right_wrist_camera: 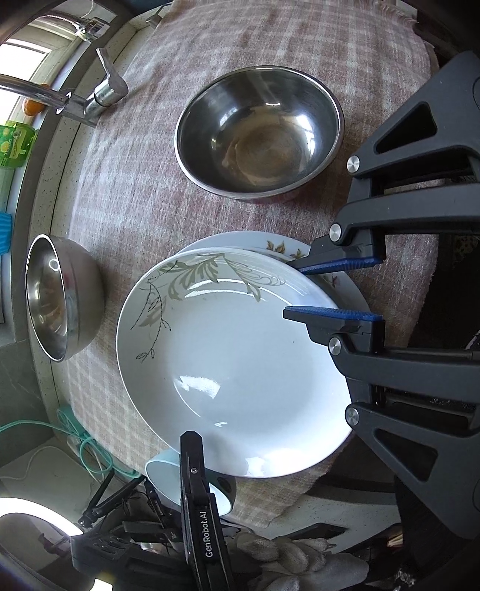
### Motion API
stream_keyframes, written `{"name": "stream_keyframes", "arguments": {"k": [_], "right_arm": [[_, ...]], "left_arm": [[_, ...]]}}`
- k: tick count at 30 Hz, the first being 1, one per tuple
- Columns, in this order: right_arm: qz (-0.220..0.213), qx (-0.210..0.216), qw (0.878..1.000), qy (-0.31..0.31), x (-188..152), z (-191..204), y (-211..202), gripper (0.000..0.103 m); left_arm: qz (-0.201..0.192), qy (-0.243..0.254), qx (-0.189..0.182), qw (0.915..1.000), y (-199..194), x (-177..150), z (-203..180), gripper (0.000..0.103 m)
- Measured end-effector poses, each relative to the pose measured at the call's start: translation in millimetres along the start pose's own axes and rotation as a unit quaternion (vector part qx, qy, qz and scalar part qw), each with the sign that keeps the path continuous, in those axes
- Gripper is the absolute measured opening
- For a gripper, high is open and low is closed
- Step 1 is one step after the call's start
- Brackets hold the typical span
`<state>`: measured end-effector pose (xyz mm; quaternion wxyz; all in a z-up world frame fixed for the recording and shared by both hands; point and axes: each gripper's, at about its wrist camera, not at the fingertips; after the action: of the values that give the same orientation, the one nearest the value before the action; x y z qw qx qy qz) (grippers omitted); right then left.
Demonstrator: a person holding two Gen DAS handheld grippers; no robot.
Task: Organize plates and bowls
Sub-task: 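Lower the branch-pattern plate onto the stacked plates with the right gripper, then open the right gripper to release the plate on the stack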
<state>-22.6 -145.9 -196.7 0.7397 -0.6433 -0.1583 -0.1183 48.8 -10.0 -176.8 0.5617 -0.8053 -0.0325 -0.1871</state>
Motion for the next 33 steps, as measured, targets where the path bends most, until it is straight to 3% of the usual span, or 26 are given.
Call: {"name": "stream_keyframes", "arguments": {"k": [4,23,30,31,33], "right_arm": [[0.008,-0.006,1.000,-0.004,0,1,1,0.032],[0.016,0.001,1.000,-0.015,-3,6,5,0.032],[-0.014,0.006,1.000,-0.010,3,-2,-14,0.033],[-0.021,0.009,1.000,-0.009,5,-2,-19,0.034],[-0.038,0.009,0.999,-0.008,11,-3,-29,0.046]], "left_arm": [[-0.001,0.004,0.001,1.0000,0,3,-2,0.013],[0.002,0.012,0.003,0.9999,-4,7,-2,0.013],[-0.019,-0.002,-0.004,0.9998,-21,13,7,0.014],[-0.024,-0.004,-0.004,0.9997,-25,15,9,0.014],[-0.034,-0.009,-0.003,0.9994,-31,18,13,0.014]]}}
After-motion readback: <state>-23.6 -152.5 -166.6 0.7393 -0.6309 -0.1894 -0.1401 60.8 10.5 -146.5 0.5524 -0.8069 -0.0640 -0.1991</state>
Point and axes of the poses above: each gripper's, at about its wrist camera, not at the fingertips, and y roughly the way its jaws point, z to its left, x to its top, and after that the axes turned 6 degrees about y, right-handed
